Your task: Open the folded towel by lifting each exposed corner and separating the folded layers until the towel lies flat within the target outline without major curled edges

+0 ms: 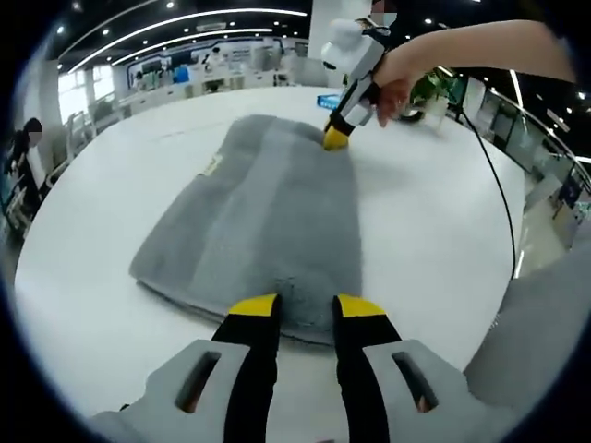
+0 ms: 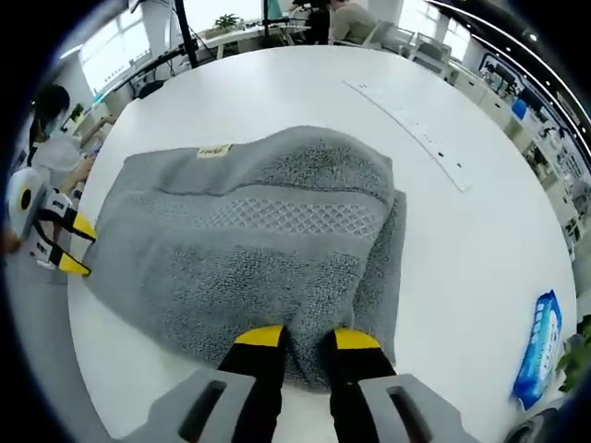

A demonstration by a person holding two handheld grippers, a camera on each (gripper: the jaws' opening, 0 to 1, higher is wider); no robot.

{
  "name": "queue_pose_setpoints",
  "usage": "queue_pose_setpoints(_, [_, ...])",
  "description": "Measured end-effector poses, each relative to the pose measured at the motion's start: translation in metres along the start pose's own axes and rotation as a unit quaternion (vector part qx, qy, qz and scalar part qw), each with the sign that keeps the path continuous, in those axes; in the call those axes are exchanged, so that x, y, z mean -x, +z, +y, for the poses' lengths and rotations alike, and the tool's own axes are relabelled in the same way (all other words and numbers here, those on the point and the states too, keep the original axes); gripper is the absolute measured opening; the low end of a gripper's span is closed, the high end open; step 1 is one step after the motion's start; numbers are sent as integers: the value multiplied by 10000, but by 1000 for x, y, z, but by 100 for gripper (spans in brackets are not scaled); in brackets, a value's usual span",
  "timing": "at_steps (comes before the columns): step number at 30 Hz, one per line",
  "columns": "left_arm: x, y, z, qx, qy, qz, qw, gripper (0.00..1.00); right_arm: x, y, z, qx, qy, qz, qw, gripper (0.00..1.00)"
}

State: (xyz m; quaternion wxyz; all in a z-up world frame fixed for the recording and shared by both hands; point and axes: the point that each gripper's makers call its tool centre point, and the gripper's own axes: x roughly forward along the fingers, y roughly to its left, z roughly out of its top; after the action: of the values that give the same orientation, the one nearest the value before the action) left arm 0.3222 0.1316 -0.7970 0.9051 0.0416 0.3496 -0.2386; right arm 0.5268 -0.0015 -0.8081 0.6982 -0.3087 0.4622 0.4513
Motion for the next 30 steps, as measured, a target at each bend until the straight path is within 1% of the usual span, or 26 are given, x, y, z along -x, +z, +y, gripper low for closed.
queue_pose_setpoints(6, [-2,-1,-11,-56,-214,28,9998,23,-6,13,-9,344,180,98,9992,15])
queue_pose_setpoints(11, [-4,-1,-20,-119,-340,21,9993,23,-10,23,-12,492,267,96,9984,15])
queue_pose_setpoints(13, [-6,0,-23,-115,-374,8,9992,23,-13,30,-17,593,297,126,9977,15])
queue_pose_setpoints(17, [-10,2,-29,-21,-381,8,9993,23,-17,39,-17,766,328,189,9963,15])
queue_pose_setpoints(19, [-12,3,-34,-23,-422,48,9991,22,-20,45,-20,830,332,205,9958,15])
queue_pose_setpoints(21, [-14,4,-39,-20,-445,84,9990,22,-21,49,-19,902,336,211,9951,15])
queue_pose_setpoints(24, [-18,7,-47,4,-481,87,9988,22,-23,55,-18,862,308,198,9956,15])
queue_pose_setpoints(26, [-20,9,-50,-13,-478,73,9988,21,-24,60,-18,894,269,197,9954,15])
queue_pose_setpoints(28, [-24,11,-53,95,-481,88,9988,21,-26,63,-18,964,212,197,9949,15])
queue_pose_setpoints(30, [-26,13,-57,88,-523,110,9985,21,-26,65,-17,929,131,189,9954,14])
